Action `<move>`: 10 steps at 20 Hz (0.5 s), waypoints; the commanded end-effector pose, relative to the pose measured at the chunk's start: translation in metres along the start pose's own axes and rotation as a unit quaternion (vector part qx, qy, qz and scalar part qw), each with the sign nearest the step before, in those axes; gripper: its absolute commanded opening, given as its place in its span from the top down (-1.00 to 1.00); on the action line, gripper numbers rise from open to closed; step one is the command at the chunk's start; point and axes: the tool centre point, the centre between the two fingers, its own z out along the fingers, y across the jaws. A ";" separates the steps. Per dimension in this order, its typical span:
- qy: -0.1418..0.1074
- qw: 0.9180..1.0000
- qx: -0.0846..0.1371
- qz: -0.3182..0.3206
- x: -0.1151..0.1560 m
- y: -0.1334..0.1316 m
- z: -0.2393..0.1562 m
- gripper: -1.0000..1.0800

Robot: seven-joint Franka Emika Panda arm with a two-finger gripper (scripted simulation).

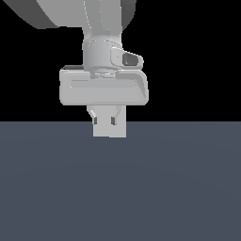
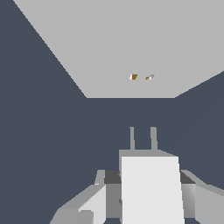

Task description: Plug the charger into the wall socket.

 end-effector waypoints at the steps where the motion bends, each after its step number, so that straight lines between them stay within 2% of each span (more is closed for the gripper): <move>1: 0.000 1.000 0.000 0.002 0.003 0.001 -0.001 1.00; 10: 0.000 1.000 -0.001 0.002 0.003 0.001 0.000 1.00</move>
